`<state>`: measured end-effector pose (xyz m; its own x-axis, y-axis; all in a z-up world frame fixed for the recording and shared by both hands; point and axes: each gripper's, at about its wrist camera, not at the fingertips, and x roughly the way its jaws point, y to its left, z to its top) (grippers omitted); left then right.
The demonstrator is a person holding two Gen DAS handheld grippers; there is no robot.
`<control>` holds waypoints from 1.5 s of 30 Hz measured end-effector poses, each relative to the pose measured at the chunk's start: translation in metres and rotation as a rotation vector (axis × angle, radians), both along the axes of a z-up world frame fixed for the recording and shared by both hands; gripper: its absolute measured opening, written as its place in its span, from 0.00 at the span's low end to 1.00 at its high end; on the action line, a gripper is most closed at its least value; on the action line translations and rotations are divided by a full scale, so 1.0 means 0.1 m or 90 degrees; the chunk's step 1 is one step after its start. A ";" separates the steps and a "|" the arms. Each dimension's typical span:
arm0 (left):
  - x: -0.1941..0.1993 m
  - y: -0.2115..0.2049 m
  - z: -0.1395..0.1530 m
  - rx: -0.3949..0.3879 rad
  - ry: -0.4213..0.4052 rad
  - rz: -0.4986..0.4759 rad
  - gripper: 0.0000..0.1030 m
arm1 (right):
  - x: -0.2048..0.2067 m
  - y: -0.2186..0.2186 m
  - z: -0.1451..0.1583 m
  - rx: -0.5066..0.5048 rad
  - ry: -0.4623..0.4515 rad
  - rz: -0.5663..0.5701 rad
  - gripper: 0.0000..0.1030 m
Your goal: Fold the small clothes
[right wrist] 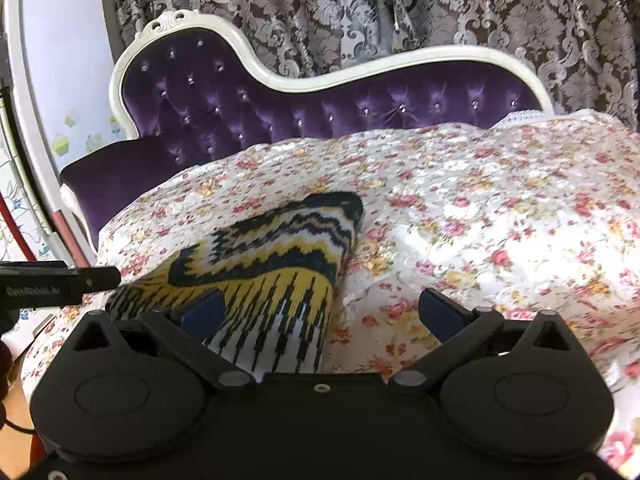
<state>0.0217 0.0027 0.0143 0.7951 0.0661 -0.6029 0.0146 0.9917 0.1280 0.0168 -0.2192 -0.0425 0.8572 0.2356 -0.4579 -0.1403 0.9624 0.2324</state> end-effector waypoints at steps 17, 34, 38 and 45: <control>-0.14 -0.06 -0.04 -0.049 0.069 0.006 0.83 | -0.24 0.16 0.15 -0.081 -0.009 -0.053 1.00; -0.31 -0.04 -0.08 -0.056 0.086 0.011 0.83 | -0.34 0.14 0.15 -0.051 0.037 -0.030 1.00; -0.36 -0.02 -0.09 -0.060 0.087 0.014 0.83 | -0.38 0.15 0.13 -0.050 0.044 -0.028 1.00; -0.43 -0.01 -0.12 -0.064 0.093 0.014 0.83 | -0.43 0.17 0.11 -0.047 0.054 -0.029 1.00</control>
